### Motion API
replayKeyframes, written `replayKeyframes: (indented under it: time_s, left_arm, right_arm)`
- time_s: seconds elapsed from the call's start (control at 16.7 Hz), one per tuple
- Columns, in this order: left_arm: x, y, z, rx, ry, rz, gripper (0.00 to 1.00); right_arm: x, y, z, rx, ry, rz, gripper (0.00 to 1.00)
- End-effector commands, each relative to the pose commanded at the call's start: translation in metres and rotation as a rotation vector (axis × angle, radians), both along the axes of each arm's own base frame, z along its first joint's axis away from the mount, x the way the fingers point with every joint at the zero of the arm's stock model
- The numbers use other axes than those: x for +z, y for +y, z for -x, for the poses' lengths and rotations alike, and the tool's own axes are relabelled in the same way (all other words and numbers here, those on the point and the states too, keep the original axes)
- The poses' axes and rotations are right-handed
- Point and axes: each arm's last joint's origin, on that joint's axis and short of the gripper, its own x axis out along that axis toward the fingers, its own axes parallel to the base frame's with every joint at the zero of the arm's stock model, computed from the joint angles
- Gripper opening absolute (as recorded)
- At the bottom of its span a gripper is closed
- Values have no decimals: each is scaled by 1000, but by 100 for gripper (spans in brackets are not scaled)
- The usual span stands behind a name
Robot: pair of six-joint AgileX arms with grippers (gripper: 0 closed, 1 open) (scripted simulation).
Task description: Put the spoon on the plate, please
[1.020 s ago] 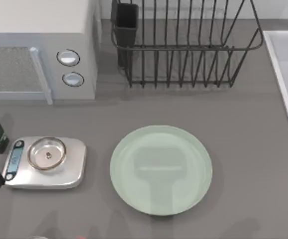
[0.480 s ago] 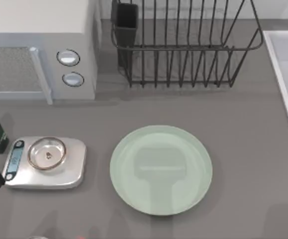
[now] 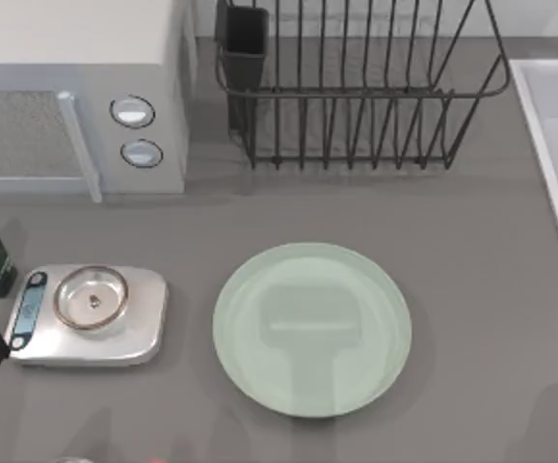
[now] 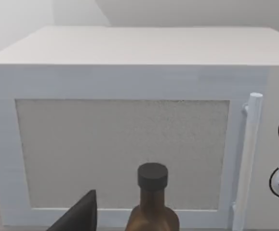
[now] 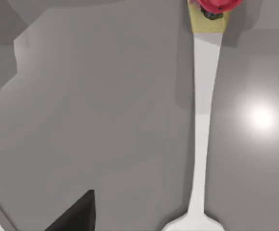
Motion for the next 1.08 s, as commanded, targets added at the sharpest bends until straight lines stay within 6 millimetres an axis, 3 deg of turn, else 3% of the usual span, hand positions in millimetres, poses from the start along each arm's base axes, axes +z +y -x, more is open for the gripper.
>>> replayKeyframes:
  time_s: [0.24, 0.54, 0.72, 1.02, 1.08]
  left_arm:
    - [0, 0, 0, 0, 0, 0, 100]
    - [0, 0, 0, 0, 0, 0, 100]
    - [0, 0, 0, 0, 0, 0, 100]
    - [0, 0, 0, 0, 0, 0, 100]
    - [0, 0, 0, 0, 0, 0, 100]
  right_arm:
    - [-18, -1, -2, -3, 7, -4, 100]
    - [-73, -3, -5, -3, -7, 3, 100]
    - [-96, -1, -1, -3, -1, 0, 100]
    - [-100, -1, 0, -3, 3, -2, 100]
    - [-100, -1, 0, -3, 3, -2, 92]
